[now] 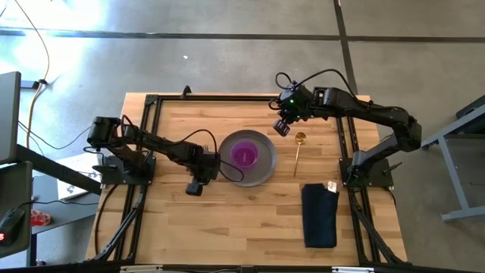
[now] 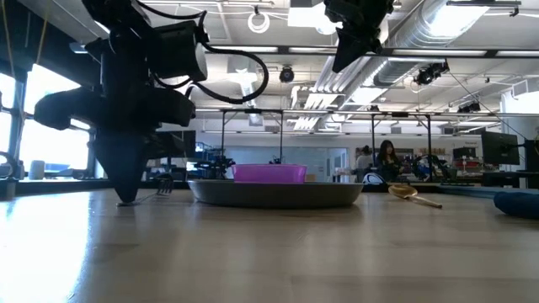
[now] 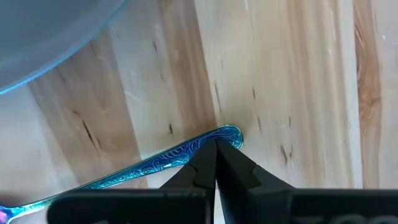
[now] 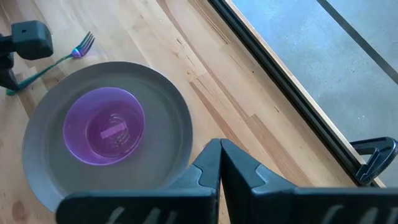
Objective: Set table place
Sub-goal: Put the fork to the left of the gray plate, then adjust the gray plate
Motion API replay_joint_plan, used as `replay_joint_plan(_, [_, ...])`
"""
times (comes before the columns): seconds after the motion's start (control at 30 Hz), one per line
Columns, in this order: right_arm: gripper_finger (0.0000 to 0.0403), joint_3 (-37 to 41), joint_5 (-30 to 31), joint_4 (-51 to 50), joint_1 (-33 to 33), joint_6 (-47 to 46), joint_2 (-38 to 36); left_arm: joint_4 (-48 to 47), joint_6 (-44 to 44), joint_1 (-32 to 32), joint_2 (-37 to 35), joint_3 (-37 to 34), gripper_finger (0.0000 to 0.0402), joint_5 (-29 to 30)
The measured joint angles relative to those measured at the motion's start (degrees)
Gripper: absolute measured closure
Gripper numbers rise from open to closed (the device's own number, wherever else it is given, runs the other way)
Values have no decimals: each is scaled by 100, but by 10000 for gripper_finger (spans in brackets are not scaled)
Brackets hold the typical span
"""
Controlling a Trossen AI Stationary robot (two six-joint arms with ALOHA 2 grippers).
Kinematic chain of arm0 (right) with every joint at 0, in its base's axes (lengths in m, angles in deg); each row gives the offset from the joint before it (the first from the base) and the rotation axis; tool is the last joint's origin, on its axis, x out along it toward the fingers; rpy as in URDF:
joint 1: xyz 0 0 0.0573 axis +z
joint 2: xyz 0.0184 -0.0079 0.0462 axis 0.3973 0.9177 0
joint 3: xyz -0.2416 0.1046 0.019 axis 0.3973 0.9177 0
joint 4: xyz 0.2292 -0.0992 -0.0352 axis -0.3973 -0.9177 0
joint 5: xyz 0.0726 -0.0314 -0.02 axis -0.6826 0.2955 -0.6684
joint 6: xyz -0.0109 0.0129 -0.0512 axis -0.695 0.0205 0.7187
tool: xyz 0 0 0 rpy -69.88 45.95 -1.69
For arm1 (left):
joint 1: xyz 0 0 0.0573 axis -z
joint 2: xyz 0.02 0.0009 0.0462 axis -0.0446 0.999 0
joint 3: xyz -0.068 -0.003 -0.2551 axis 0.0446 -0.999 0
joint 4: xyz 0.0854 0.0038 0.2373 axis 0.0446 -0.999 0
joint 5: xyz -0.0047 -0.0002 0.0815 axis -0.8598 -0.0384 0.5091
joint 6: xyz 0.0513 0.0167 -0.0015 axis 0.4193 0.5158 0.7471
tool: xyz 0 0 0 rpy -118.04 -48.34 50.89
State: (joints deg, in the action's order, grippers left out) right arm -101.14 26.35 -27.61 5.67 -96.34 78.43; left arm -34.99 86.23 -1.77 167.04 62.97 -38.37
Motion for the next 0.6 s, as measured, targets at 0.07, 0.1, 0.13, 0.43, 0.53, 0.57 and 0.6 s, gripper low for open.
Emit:
replay_joint_plan(0.07, [403,0,-2,0,0,0,-1,13,-2,30,0,0,401,31])
replay_joint_plan(0.1, [403,0,-2,0,0,0,-1,14,2,30,0,13,401,71])
replay_joint_plan(0.13, [403,0,-2,0,0,0,-2,-24,18,30,1,45,402,111])
replay_joint_plan(0.43, [403,0,-12,-7,0,0,-2,-1449,313,26,-99,975,402,1287])
replay_joint_plan(0.53, [403,-2,-13,-6,0,0,-2,-1438,377,19,-339,1205,401,1514])
replay_joint_plan(0.57, [403,-2,-13,-8,0,1,-1,-1424,346,19,-430,1235,401,1613])
replay_joint_plan(0.6, [403,-2,-15,-7,0,0,-2,-1430,290,18,-500,1239,401,1730])
